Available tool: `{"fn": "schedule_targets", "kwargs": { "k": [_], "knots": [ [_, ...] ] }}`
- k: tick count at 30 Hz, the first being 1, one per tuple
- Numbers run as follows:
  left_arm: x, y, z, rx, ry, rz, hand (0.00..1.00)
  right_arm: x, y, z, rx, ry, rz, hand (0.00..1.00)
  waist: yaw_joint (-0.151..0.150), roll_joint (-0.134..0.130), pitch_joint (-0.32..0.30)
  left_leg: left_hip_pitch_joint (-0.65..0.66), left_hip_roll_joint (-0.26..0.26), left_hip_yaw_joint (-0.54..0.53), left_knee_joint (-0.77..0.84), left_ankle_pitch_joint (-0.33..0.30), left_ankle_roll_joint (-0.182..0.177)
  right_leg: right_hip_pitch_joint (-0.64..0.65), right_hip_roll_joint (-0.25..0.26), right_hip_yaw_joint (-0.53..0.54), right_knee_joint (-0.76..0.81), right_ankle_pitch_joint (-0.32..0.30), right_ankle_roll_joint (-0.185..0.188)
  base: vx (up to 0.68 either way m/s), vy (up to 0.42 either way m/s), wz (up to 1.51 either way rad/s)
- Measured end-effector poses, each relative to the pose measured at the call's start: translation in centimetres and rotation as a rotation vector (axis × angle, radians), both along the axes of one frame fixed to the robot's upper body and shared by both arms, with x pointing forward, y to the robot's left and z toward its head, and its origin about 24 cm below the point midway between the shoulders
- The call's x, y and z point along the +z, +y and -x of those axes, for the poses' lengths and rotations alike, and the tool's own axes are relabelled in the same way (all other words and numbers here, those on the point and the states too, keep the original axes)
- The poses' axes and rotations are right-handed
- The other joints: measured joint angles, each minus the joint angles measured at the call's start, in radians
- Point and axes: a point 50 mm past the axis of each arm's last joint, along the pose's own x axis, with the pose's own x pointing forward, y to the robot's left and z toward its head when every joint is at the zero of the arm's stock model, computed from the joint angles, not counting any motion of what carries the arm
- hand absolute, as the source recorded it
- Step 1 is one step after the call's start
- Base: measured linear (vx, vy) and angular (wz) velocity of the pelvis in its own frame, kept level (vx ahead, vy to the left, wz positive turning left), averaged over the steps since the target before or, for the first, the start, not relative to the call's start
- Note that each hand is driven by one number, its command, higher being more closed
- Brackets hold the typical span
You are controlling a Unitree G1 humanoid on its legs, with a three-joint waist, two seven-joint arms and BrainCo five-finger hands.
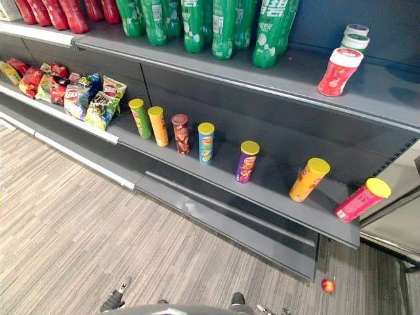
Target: Put the gum and the chips on the shelf.
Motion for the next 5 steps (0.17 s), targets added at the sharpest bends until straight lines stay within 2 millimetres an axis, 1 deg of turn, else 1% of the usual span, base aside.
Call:
{"fn": "schedule_targets", "kwargs": {
  "k": [5],
  "knots": [
    [-0.02,-0.04,0.08,-0.006,-0.001,0.005,0.0,-0.13,0.13,0.42,-0.002,0.017,-0.011,0.0,0.002,-0.002,-0.01,-0.001,-0.006,-0.019,0.0,0.0,0.0,0.019,-0.002,-0.022,-0.014,0.0,0.0,0.01,0.004,0.14]
  ]
}}
